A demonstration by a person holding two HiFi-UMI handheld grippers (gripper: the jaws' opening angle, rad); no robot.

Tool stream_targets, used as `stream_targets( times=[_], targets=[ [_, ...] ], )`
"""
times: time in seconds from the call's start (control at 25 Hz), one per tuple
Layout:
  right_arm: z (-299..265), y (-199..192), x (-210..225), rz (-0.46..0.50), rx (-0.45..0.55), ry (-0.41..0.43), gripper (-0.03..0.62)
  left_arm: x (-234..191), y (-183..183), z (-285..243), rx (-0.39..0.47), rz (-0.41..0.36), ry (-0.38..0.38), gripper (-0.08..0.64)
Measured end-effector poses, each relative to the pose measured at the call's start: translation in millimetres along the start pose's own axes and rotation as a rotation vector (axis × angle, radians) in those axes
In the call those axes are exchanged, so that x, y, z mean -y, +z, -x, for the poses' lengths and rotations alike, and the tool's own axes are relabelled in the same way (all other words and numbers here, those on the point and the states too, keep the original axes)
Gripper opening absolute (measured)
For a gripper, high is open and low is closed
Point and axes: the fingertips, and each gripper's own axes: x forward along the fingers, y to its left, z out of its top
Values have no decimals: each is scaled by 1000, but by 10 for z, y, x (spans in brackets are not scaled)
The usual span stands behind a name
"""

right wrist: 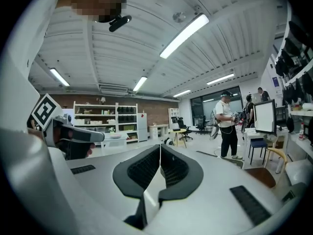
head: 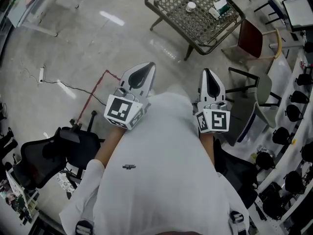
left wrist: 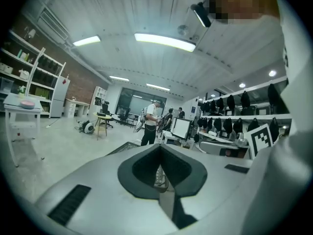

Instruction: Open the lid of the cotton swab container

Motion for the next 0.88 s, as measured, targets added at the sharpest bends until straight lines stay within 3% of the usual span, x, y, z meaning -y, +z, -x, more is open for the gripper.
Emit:
stream_targets(
  times=[0.44,0.64,0.88],
  targets=[
    [-684,-65,202,1,-43,-6,0,-432,4,-470,-32,25,2,3],
    [-1318,-88,513,-2,-51,15,0,-673,103,-1047,-48,12,-3,3],
    [-2148,148,1183,3,-46,14,0,-920,433,-1964,-62,-33,-10,3]
  ],
)
